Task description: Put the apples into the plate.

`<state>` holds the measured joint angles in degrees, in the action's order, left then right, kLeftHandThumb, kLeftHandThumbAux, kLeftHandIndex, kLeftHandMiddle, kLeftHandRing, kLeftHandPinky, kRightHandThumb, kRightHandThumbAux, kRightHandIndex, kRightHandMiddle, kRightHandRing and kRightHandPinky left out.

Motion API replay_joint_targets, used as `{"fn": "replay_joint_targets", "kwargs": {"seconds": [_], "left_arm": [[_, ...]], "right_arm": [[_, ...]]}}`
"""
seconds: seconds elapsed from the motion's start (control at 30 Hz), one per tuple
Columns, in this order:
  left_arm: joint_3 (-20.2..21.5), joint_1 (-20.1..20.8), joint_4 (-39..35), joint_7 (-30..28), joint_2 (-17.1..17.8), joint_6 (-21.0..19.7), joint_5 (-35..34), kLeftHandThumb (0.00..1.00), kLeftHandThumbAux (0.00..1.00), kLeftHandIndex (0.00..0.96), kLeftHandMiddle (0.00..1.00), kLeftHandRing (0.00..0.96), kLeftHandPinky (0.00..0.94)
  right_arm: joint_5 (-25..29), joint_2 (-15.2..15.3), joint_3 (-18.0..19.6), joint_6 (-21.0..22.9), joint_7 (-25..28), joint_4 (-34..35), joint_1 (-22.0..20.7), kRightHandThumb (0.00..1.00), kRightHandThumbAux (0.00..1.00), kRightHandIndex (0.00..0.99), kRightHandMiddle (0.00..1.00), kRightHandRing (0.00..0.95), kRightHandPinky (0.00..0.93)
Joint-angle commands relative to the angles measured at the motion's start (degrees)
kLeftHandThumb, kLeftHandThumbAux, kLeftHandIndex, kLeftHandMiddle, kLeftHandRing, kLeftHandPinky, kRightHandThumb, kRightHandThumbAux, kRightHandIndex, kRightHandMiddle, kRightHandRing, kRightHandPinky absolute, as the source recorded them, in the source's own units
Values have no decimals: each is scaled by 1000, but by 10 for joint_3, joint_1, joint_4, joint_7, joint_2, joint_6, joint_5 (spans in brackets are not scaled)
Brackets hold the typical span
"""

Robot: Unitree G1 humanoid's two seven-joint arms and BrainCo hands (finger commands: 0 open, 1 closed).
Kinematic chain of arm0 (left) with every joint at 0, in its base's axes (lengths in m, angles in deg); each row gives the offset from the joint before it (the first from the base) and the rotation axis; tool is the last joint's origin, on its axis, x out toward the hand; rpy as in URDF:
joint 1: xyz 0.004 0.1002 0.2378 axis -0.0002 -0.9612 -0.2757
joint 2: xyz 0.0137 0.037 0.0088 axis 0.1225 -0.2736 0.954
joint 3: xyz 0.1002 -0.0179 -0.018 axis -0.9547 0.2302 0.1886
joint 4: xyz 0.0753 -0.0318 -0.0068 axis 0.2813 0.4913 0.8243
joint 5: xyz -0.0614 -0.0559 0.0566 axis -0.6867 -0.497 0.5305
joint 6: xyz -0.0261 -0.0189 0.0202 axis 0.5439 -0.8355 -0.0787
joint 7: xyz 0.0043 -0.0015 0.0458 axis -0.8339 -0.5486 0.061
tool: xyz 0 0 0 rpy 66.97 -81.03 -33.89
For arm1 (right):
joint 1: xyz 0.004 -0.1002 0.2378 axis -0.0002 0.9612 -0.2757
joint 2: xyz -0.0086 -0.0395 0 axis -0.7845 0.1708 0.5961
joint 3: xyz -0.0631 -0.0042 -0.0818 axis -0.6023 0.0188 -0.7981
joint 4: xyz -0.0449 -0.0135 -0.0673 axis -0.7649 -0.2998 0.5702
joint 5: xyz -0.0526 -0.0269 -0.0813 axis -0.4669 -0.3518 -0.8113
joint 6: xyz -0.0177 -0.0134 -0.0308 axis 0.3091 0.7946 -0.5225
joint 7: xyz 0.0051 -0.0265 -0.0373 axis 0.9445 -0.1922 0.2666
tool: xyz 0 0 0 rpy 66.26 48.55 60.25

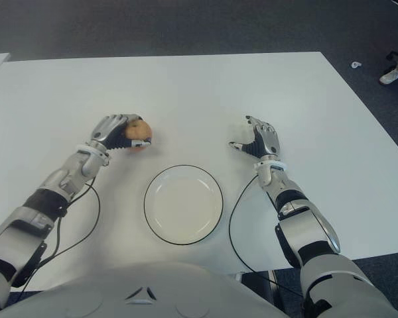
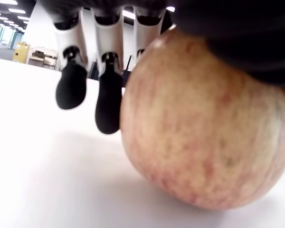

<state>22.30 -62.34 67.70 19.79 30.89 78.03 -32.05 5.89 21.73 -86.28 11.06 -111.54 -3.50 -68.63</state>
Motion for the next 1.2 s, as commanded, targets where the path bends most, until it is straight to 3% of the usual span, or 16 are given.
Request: {"fn": "replay_joint_targets", "kwargs": {"seconds": [0.03,0.27,0.63,0.83,0.97,1.2], "left_arm": [[27,-17,-73,-12,10,-5,-6,851,665,413,510,772,767],[49,-34,-142,-19,18,-19,11,851,665,410,520,803,790],[61,-50,-180,-42,20,-29,21,851,666,407,516,798,765],[64,-59,-197,-55,21,-27,20,851,666,406,519,807,790],[62,-67,-216,-58,19,-24,27,851,666,406,522,817,806],[29,-108,-285,-27,-15,-29,92,851,664,410,530,840,838]], "right_arm": [[-18,-43,-22,23,8,-35,62,368,587,135,278,240,84],[-22,-48,-28,30,13,-40,64,398,592,139,280,248,83],[-28,-54,-38,38,7,-46,64,416,586,139,292,275,133],[-28,-54,-43,38,4,-47,64,407,585,139,284,259,98],[-28,-53,-47,40,9,-47,64,386,589,134,274,246,74],[-26,-54,-50,40,16,-44,64,366,602,125,283,248,61]]}}
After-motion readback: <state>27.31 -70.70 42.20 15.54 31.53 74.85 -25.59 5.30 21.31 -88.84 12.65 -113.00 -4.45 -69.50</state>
